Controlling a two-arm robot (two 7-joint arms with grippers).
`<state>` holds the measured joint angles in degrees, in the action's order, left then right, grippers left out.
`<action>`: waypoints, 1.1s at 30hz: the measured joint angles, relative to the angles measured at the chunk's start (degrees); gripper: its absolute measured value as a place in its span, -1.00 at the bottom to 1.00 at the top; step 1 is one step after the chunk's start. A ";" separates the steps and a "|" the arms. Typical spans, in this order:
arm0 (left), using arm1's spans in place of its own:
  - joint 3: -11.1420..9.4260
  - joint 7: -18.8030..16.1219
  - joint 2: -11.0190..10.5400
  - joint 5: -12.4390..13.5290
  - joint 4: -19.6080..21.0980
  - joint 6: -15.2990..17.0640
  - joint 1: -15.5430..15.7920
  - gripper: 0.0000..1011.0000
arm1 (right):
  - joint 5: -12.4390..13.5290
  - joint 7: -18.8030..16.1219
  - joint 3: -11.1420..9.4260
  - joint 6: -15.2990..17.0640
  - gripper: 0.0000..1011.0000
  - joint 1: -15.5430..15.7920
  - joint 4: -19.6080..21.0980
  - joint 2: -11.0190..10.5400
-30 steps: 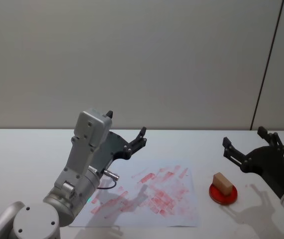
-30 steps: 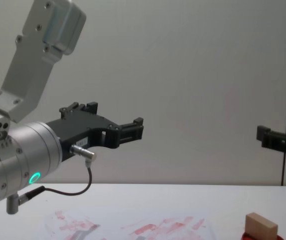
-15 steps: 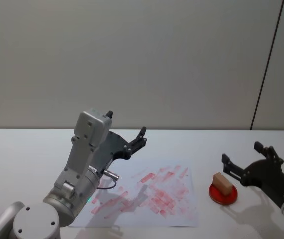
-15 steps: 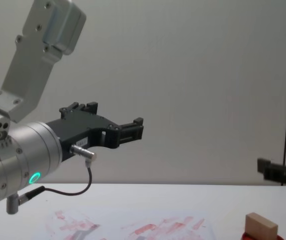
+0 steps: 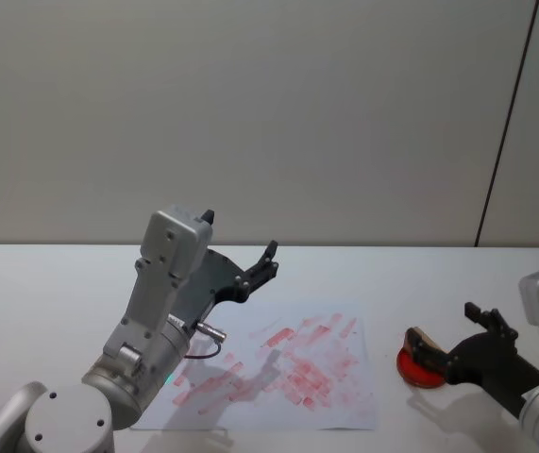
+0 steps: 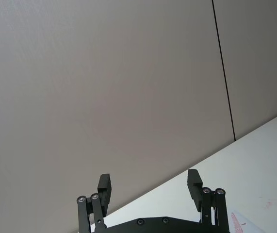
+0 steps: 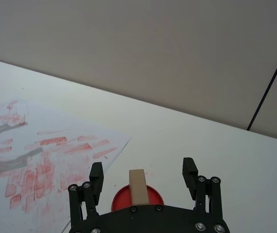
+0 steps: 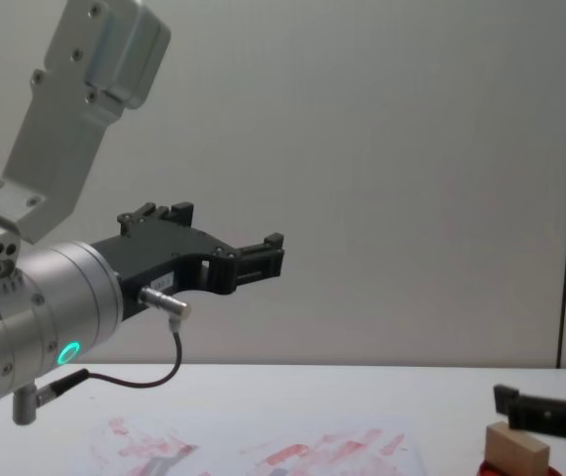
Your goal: Use the one hand to pick up the stamp and affix it onto the A4 paper.
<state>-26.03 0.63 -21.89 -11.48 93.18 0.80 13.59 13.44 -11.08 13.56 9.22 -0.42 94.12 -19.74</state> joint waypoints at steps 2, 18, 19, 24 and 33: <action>0.00 0.00 0.00 0.00 0.00 0.00 0.00 0.98 | -0.24 -0.10 0.16 0.35 0.98 -0.06 -0.31 0.15; 0.00 0.00 0.00 0.00 0.00 0.00 0.00 0.98 | -2.03 -0.25 1.11 2.26 0.98 -1.28 -3.96 1.64; 0.00 0.00 0.00 0.00 0.00 0.00 0.00 0.98 | -2.09 -0.28 1.15 2.30 0.97 -1.38 -4.17 1.73; 0.00 0.00 0.00 0.00 0.00 0.00 0.00 0.98 | -2.44 -0.46 1.34 2.49 0.74 -2.06 -5.45 2.25; 0.00 0.00 0.00 0.00 0.00 0.00 0.00 0.98 | -2.64 -0.64 1.61 2.54 0.19 -3.29 -7.51 3.20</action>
<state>-26.03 0.63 -21.89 -11.48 93.17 0.80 13.59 10.80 -11.72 15.17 11.77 -3.71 86.62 -16.54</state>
